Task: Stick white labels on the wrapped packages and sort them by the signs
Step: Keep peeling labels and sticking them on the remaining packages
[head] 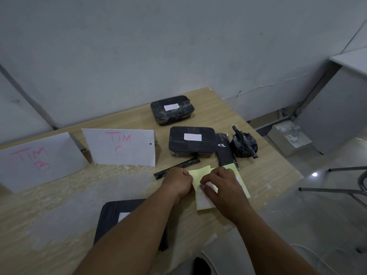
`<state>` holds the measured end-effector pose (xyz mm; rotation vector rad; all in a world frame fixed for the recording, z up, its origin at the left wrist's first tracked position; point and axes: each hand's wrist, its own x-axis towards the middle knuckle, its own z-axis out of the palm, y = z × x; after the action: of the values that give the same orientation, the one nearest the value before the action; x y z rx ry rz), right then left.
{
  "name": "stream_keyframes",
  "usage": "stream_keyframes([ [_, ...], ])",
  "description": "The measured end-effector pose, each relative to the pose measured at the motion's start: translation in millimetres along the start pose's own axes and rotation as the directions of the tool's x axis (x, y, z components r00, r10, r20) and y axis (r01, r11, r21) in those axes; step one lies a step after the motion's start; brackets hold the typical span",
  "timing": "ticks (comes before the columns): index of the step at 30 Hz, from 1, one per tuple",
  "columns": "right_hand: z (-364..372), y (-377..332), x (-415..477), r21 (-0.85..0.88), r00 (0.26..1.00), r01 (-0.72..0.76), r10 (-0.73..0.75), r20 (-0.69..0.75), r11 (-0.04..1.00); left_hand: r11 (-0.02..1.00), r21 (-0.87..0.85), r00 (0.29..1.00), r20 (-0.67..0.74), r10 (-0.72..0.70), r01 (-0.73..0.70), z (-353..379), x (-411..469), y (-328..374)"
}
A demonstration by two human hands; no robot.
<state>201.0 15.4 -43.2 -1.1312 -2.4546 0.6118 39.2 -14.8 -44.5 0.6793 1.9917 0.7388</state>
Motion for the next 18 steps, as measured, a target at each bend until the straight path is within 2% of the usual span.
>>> stream_keyframes([
  [3, -3, 3, -2, 0.073, 0.999, -0.013, 0.015, -0.036, 0.997, 0.972, 0.232, 0.999, -0.039, 0.033, -0.023, 2, 3, -3],
  [6, -8, 4, 0, 0.217, 0.992, -0.086, 0.104, -0.070, 0.972, 0.913, 0.408, 0.997, -0.063, 0.049, -0.019, 3, 2, -6],
  [12, -14, 7, 1, 0.507, 0.922, -0.268, 0.370, -0.112, 0.820, 0.836, 0.546, 0.989, -0.097, 0.113, -0.042, 9, -2, -12],
  [18, -16, 10, 6, 0.696, 0.850, -0.315, 0.518, -0.095, 0.645, 0.763, 0.643, 0.972, -0.130, 0.196, -0.068, 12, -7, -15],
])
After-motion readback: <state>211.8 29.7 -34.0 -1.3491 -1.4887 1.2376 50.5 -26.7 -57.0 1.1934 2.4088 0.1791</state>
